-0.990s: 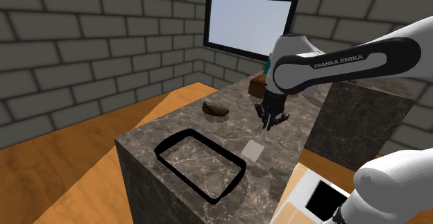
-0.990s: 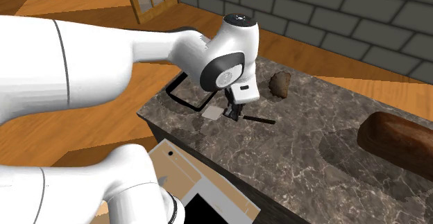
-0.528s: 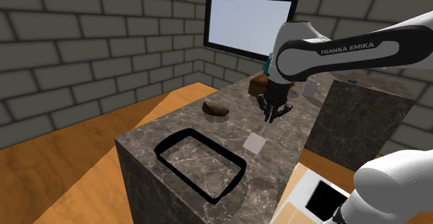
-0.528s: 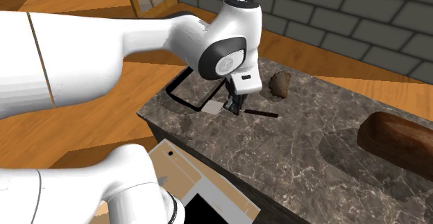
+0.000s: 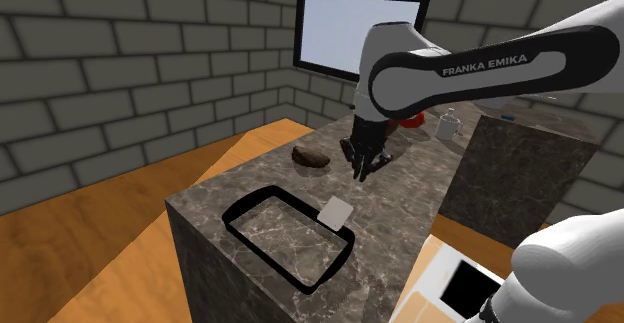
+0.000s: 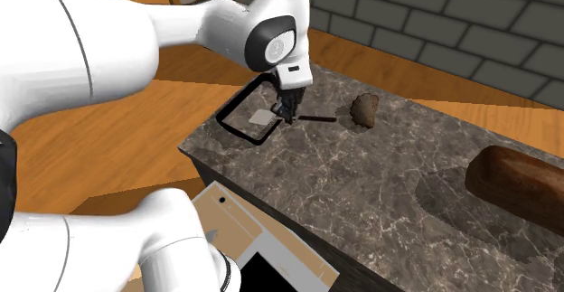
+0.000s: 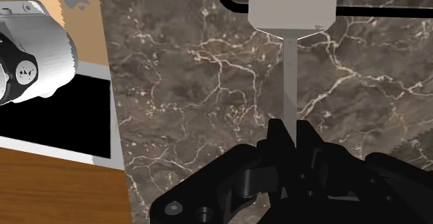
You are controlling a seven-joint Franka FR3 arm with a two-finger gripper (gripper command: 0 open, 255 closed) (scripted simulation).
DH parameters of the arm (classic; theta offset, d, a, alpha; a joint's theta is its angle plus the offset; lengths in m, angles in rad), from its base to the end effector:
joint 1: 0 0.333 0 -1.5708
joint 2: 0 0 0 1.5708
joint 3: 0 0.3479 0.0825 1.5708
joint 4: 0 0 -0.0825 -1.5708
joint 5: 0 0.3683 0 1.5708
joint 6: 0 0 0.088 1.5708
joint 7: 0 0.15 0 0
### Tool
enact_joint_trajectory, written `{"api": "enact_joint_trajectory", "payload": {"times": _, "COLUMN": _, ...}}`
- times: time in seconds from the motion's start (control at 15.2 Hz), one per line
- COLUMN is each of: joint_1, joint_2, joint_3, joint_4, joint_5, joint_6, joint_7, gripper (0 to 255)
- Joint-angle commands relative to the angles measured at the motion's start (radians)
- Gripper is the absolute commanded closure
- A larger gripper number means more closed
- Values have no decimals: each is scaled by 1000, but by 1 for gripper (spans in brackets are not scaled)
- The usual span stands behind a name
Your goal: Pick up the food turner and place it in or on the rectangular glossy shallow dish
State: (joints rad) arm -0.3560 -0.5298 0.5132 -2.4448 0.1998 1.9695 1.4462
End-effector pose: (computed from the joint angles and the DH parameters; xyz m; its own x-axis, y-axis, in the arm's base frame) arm 0.3681 0.0884 0.4545 0.1428 -0.9875 0.0668 -0.9897 -0.1431 -0.0005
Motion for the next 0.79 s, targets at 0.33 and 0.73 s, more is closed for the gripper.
{"api": "enact_joint_trajectory", "payload": {"times": 0.33, "joint_1": 3, "joint_2": 153, "joint_3": 162, "joint_4": 167, "joint_5": -19, "joint_6": -7, "joint_7": 197, "gripper": 255}}
{"api": "enact_joint_trajectory", "payload": {"times": 0.73, "joint_1": -19, "joint_2": 384, "joint_3": 347, "joint_4": 384, "joint_5": -149, "joint_6": -26, "joint_7": 442, "gripper": 255}}
